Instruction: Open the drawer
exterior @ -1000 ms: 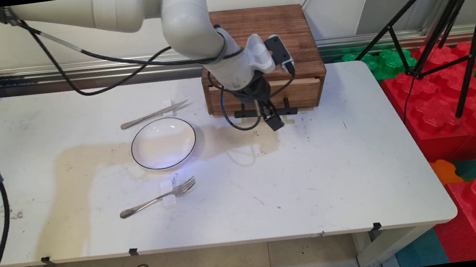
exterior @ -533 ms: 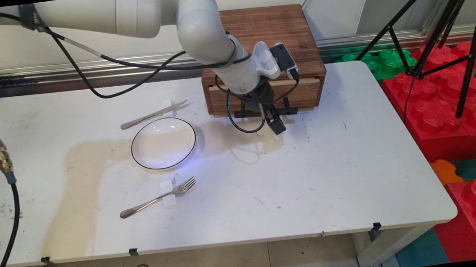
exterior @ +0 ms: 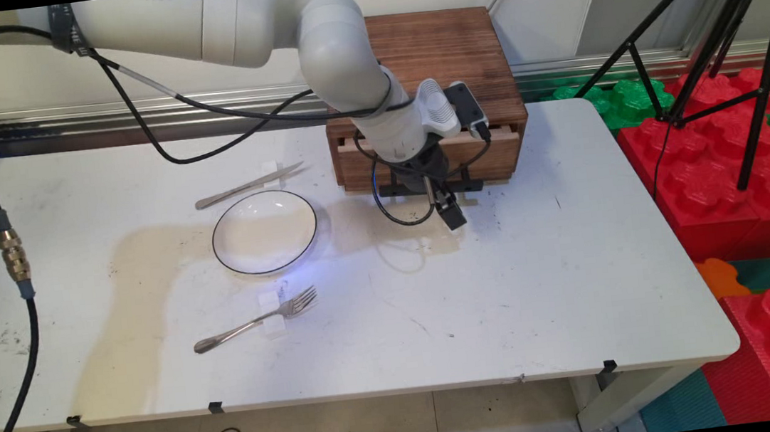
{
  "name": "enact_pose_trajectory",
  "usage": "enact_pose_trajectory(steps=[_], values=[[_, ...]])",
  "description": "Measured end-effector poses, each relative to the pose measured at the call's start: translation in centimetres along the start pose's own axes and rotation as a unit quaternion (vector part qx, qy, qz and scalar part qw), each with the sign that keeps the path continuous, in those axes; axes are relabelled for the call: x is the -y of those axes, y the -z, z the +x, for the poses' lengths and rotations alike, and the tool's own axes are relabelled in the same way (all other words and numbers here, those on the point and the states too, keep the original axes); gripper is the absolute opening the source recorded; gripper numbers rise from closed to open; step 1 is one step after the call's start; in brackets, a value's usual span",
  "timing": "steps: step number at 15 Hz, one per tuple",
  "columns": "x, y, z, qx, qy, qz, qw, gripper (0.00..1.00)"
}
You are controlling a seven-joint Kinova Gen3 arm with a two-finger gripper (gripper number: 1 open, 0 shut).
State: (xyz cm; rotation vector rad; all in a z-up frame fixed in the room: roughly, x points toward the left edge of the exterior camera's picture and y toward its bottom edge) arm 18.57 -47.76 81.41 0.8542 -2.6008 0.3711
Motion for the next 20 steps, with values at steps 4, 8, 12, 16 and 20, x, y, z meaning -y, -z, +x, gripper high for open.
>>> enact_pose_trajectory(steps=[4, 8, 12, 16, 20], values=[[-0.9, 0.2, 0.2, 0.004, 0.003, -0.008, 1.0, 1.0], [-2.4, 0.7, 0.3, 0.011, 0.007, -0.02, 0.9997, 1.0], [-3.9, 1.3, 0.2, 0.018, 0.009, -0.032, 0.9993, 1.0], [-5.6, 1.8, 0.1, 0.026, 0.011, -0.046, 0.9985, 1.0], [-7.4, 2.4, -0.2, 0.033, 0.01, -0.058, 0.9977, 1.0]])
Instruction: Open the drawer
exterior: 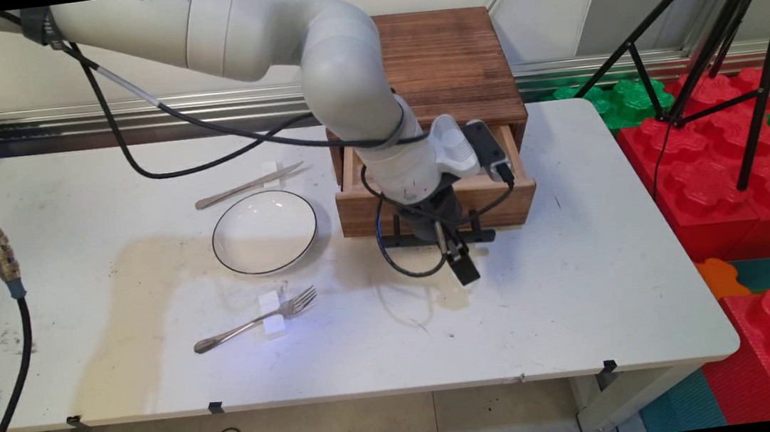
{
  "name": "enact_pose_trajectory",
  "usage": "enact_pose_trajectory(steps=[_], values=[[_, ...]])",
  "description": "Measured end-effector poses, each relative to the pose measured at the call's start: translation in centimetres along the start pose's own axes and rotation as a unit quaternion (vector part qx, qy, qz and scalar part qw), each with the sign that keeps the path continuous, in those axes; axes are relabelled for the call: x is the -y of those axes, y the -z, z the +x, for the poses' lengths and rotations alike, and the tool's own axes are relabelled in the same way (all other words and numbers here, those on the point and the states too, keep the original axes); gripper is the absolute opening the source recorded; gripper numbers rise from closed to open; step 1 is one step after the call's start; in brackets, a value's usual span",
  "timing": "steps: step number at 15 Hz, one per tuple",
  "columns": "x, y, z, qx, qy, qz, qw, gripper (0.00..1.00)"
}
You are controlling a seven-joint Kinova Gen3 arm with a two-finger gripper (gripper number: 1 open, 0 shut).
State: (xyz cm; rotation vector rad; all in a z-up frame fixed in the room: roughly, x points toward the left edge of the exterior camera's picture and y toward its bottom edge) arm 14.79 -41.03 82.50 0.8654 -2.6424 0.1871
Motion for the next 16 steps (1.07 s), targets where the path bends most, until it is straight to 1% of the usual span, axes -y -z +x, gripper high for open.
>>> enact_pose_trajectory(steps=[10, 16], values=[[-4.4, 0.7, -1.0, 0.015, -0.005, -0.02, 0.9997, 1.0], [-6.6, 1.2, -1.4, 0.019, -0.005, -0.02, 0.9996, 1.0]])
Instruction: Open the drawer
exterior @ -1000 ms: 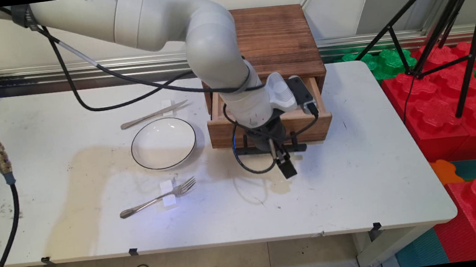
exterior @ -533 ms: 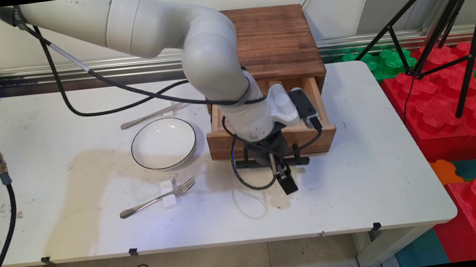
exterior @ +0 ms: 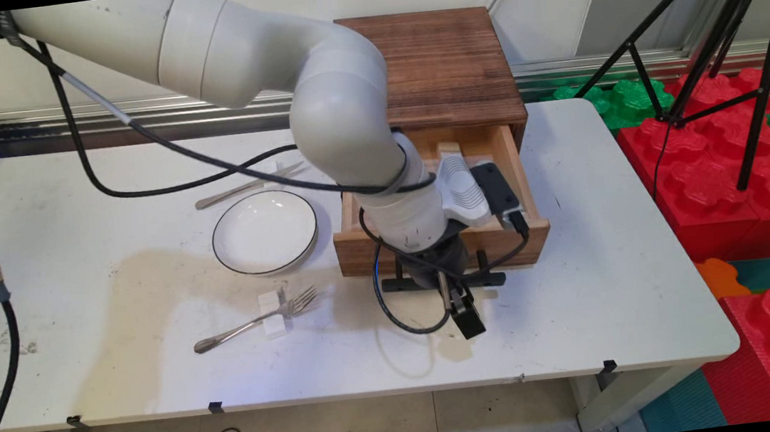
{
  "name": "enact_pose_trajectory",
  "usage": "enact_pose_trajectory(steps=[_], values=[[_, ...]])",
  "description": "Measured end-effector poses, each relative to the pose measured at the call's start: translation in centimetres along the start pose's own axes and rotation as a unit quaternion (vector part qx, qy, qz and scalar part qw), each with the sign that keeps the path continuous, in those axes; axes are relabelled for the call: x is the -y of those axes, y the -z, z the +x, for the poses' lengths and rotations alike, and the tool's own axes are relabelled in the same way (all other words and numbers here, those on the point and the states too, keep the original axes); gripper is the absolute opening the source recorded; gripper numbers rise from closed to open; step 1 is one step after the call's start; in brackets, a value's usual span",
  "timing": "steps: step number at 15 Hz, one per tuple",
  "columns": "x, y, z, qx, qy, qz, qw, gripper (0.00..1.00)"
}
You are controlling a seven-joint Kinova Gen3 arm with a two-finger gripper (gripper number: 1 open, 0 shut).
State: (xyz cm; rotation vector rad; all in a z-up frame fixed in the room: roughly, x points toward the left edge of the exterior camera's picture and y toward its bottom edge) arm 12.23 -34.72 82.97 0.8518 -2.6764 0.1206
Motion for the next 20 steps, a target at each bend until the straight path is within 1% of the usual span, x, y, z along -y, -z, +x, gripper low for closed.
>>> enact_pose_trajectory(steps=[6, 10, 14, 20], values=[[-2.3, 0.4, -0.4, 0.006, 0.005, 0.009, 0.9999, 1.0], [-3.3, 0.5, -0.7, 0.012, 0.009, 0.011, 0.9998, 1.0], [-4.1, 0.5, -0.9, 0.016, 0.011, 0.011, 0.9997, 1.0], [-5.6, 0.5, -1.2, 0.022, 0.013, 0.004, 0.9997, 1.0]])
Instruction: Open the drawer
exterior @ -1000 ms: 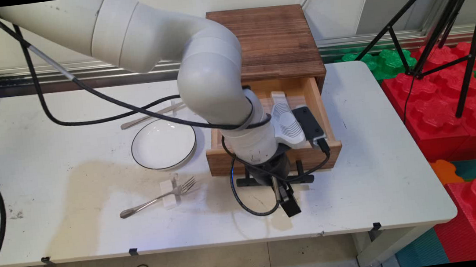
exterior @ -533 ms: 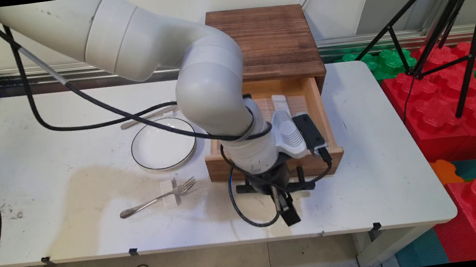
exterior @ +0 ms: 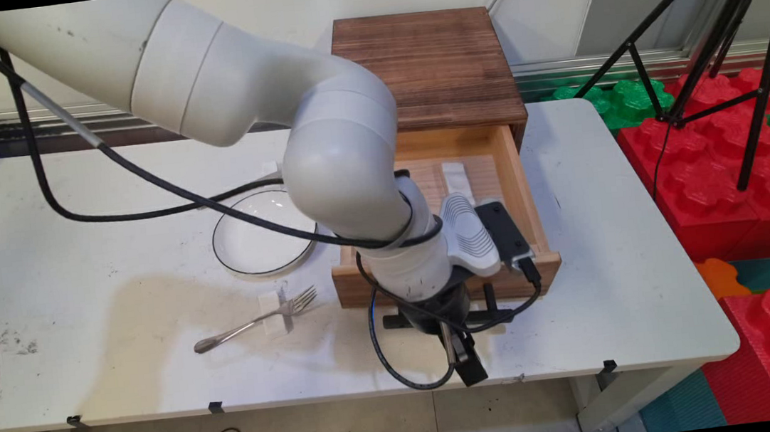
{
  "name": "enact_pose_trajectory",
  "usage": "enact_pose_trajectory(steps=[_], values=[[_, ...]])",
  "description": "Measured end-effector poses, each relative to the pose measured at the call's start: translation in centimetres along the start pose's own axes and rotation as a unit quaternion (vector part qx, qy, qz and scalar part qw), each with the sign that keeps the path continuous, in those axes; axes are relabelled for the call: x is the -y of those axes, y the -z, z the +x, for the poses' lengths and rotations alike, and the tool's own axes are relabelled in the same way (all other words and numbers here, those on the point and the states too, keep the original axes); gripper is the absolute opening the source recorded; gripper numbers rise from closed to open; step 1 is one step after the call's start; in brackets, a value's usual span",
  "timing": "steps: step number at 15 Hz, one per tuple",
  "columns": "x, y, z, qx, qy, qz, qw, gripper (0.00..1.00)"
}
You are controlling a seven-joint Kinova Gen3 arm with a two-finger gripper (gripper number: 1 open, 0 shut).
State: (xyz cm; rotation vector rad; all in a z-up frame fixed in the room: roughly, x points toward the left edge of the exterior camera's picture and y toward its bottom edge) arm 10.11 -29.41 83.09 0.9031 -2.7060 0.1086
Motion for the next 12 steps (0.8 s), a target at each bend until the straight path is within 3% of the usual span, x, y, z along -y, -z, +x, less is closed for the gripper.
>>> enact_pose_trajectory(steps=[12], values=[[-2.0, 0.1, -0.3, 0.006, 0.001, -0.009, 0.9999, 1.0]])
